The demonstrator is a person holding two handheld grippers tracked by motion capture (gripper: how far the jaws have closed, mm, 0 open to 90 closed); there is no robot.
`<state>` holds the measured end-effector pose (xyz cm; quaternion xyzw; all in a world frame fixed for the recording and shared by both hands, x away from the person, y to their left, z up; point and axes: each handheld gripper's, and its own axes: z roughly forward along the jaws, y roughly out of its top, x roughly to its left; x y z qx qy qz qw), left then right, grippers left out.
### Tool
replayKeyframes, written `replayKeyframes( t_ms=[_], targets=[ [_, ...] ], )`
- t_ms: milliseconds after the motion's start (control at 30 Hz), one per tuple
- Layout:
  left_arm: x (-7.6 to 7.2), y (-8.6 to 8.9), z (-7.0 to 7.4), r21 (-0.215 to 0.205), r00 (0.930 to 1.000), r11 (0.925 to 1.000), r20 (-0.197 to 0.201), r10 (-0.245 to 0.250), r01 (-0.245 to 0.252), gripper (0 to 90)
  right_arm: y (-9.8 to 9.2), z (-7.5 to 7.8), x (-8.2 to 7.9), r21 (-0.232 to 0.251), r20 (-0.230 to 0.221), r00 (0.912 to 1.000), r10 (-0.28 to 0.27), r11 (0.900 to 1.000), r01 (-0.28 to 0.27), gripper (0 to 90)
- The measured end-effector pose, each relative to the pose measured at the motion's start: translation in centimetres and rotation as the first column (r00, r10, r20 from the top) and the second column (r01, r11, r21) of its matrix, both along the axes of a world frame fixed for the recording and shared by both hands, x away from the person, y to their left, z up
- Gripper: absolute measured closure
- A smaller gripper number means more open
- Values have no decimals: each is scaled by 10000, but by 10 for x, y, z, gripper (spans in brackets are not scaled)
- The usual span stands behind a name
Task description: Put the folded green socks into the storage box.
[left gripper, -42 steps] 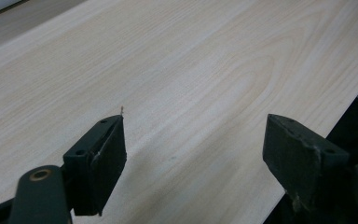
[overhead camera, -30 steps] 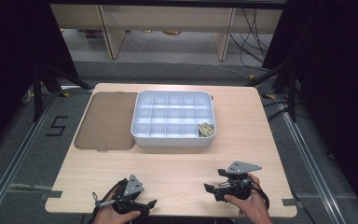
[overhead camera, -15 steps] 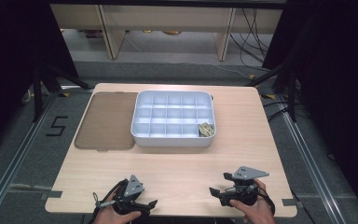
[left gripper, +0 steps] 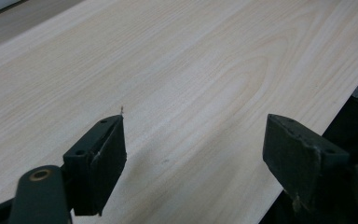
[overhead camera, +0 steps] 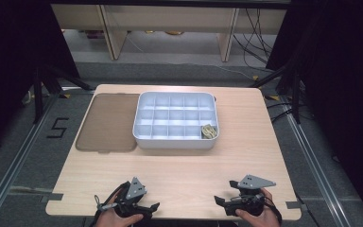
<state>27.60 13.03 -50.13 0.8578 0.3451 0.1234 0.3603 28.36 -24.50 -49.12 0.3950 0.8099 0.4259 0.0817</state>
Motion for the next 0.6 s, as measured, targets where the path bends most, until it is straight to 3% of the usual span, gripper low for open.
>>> replayKeyframes(
  t_ms=[67, 100, 200, 233, 267, 467, 500, 533, 600],
  targets=[
    [1, 1, 0, 75, 9998, 9999, 169, -132, 131, 209, 0, 0, -2, 11, -14, 10000, -58, 10000, 58, 162],
    [1, 0, 0, 12, 9997, 10000, 230, -25, 25, 209, 1, 0, -5, -36, -136, 9992, -371, 9993, 371, 162],
    [2, 1, 0, 36, 9997, 10000, 239, -46, 46, 209, 2, -4, -5, -98, 29, 9995, -329, 9994, 329, 163],
    [1, 0, 0, 31, 9998, 10000, 198, -27, 27, 209, 2, -5, -4, -218, 77, 10000, -51, 9997, 52, 163],
    [0, -1, -1, -86, 10000, 9999, 63, 52, -52, 209, 4, -5, -8, -248, -272, 9992, -308, 9992, 301, 163],
    [1, 0, -1, -30, 9999, 10000, 112, -6, 6, 209, 5, -7, -9, -356, 97, 10000, -8, 9994, 12, 163],
    [2, 0, -1, -2, 9998, 10000, 201, -93, 93, 209, 5, -6, -11, -637, 80, 9999, -134, 9979, 139, 163],
    [1, 0, -1, -123, 10000, 9999, 9, 53, -53, 209, 5, -6, -11, -637, 80, 9999, -134, 9979, 139, 163],
    [0, -1, -2, -172, 9999, 9998, -9, 102, -102, 209, 6, -6, -11, -623, 192, 9997, -121, 9980, 133, 163]
  ],
)
